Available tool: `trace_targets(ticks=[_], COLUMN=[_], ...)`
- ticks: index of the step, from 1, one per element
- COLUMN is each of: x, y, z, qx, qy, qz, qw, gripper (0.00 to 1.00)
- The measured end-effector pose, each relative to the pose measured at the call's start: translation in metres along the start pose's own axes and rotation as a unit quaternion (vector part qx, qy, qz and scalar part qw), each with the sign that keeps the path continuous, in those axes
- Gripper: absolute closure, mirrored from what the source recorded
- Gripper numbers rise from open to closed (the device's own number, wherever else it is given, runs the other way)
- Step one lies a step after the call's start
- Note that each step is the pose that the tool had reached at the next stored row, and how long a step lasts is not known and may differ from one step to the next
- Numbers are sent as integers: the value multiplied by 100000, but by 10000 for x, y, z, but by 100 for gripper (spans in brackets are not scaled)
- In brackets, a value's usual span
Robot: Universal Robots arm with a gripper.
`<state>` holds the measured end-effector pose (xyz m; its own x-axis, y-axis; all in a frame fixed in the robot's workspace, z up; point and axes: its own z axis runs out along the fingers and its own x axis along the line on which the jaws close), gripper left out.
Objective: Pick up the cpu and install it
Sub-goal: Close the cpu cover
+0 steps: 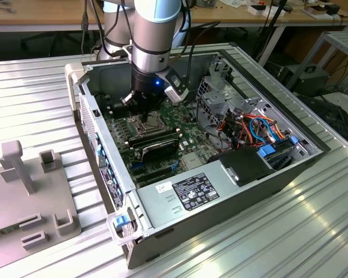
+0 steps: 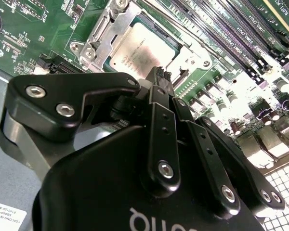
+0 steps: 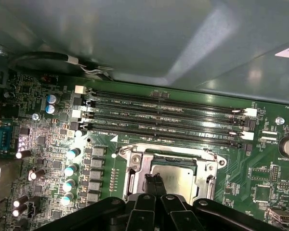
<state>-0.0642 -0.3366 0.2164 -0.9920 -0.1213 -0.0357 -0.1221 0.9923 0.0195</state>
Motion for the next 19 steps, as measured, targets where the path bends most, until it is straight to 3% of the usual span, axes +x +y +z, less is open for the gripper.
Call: trace_targets(ticks=[7,14,19], x=[-17,-123,-151], y=[-2,-15,-18], z=[1,4,3], qx=[-2,-1,-3], qy=[-1,4,1], qz=[-1,-2,3], qw=[100000,100000,100000], gripper=[89,89,89])
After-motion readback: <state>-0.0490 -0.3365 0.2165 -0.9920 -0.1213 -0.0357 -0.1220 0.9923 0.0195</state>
